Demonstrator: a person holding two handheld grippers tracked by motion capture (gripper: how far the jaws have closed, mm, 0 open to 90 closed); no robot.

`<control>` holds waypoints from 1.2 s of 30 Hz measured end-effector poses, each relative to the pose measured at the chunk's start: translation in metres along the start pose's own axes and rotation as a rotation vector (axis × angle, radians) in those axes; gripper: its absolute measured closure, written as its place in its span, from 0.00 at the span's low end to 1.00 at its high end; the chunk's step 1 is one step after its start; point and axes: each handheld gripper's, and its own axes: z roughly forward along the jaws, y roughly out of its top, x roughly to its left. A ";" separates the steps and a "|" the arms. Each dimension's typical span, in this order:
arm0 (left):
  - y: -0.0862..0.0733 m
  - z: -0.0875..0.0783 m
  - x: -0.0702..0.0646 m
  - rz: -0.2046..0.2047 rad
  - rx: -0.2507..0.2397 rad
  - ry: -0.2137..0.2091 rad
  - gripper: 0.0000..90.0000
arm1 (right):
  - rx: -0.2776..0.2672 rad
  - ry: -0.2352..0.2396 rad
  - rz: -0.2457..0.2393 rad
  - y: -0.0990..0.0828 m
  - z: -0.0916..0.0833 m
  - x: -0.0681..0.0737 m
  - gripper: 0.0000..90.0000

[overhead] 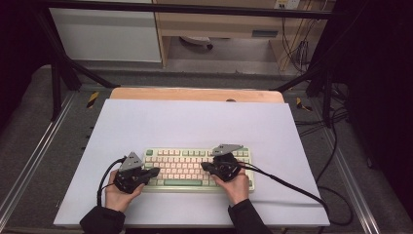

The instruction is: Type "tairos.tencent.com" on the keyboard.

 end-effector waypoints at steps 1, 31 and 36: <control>0.000 0.000 0.000 0.001 0.000 0.000 1.00 | -0.001 0.000 0.001 0.001 0.001 0.000 1.00; -0.001 0.001 0.000 0.003 0.001 -0.003 1.00 | 0.034 -0.031 -0.002 0.002 0.017 -0.004 1.00; -0.001 0.000 0.001 0.001 -0.001 -0.002 1.00 | 0.013 -0.018 -0.004 0.004 0.011 -0.001 1.00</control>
